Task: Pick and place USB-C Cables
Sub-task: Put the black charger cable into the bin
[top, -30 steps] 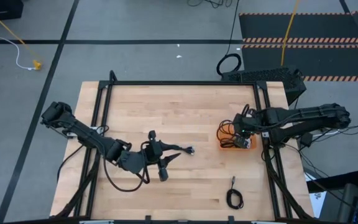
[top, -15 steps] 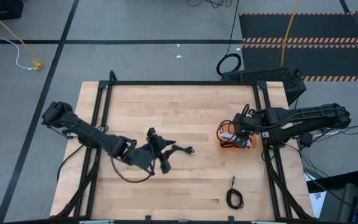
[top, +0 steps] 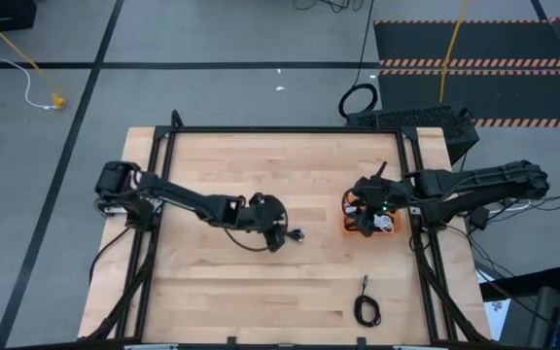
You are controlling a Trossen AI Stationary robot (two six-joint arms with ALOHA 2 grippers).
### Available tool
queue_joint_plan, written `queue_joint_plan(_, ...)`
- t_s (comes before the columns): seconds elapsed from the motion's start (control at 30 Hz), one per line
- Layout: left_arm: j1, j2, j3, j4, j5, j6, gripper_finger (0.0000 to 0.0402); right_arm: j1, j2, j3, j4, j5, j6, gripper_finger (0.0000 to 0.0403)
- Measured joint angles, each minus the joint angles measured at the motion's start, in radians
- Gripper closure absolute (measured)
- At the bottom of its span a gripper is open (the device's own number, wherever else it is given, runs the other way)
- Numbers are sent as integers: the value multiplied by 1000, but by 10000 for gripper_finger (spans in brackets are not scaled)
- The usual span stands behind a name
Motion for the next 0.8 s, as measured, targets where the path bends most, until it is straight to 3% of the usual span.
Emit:
queue_joint_plan(0.13,6,34,0,-41,59,96,268,34,0,0,30,0,5,229)
queue_joint_plan(0.37,15,36,0,-179,64,213,268,99,29,0,137,2,6,229)
queue_joint_plan(0.8,24,41,0,-164,68,323,268,135,114,0,182,6,-2,229)
